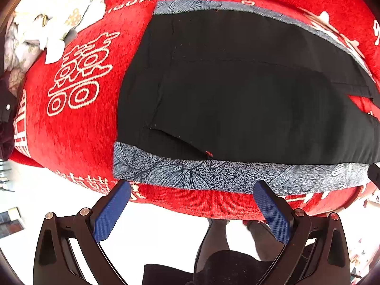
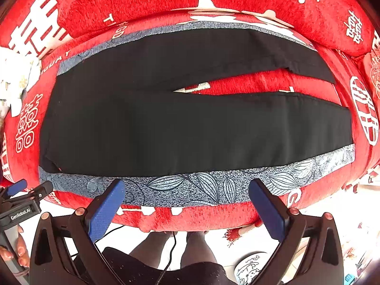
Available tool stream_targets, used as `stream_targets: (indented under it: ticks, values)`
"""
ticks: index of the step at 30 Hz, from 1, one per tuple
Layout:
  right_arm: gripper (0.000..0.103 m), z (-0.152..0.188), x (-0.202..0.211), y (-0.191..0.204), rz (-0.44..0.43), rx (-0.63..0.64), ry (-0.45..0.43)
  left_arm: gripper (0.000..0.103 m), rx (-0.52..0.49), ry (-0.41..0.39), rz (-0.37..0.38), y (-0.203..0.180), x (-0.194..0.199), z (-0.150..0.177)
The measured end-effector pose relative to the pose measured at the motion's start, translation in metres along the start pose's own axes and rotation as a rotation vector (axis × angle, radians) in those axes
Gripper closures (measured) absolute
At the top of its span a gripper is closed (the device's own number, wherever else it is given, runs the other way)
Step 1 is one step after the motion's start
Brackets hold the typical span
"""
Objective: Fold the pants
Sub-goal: 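Move both grippers toward the waistband of the black trousers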
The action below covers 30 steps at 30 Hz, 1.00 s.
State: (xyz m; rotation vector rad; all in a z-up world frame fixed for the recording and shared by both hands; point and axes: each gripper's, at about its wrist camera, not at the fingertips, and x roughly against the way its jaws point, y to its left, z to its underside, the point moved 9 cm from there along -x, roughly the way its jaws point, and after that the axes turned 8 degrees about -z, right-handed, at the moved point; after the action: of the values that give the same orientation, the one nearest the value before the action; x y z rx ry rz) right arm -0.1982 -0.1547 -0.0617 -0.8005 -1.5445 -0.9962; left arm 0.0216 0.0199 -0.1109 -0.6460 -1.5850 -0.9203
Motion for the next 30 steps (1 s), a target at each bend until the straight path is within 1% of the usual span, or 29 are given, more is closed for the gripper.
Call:
stream_targets:
  ticks: [1, 4, 7, 9, 10, 16, 25, 30]
  values:
    - [0.0, 0.0, -0.003, -0.002, -0.012, -0.001, -0.002, 0.0, 0.005, -0.001, 0.006, -0.002, -0.001, 0.001]
    - [0.0, 0.003, -0.008, -0.007, -0.028, -0.01, 0.031, 0.0, 0.013, 0.0, -0.008, -0.006, -0.002, 0.002]
    - [0.0, 0.002, -0.015, -0.011, -0.051, -0.01, 0.016, 0.0, 0.023, 0.014, -0.001, -0.012, -0.002, 0.003]
    - [0.0, 0.004, -0.018, -0.013, -0.073, -0.019, 0.035, 0.0, 0.028, 0.023, -0.008, -0.014, -0.004, 0.004]
    - [0.0, 0.002, -0.019, -0.014, -0.076, -0.015, 0.024, 0.0, 0.03, 0.026, -0.014, -0.015, -0.004, 0.004]
    - [0.0, 0.001, -0.023, -0.016, -0.086, -0.001, 0.028, 0.0, 0.037, 0.025, -0.011, -0.017, -0.005, 0.005]
    - [0.0, 0.0, -0.025, -0.016, -0.12, -0.035, 0.036, 0.0, 0.025, 0.039, -0.016, -0.012, -0.007, 0.006]
    - [0.0, -0.001, -0.027, -0.013, -0.122, -0.036, 0.034, 0.0, 0.031, 0.045, -0.018, -0.009, -0.009, 0.006]
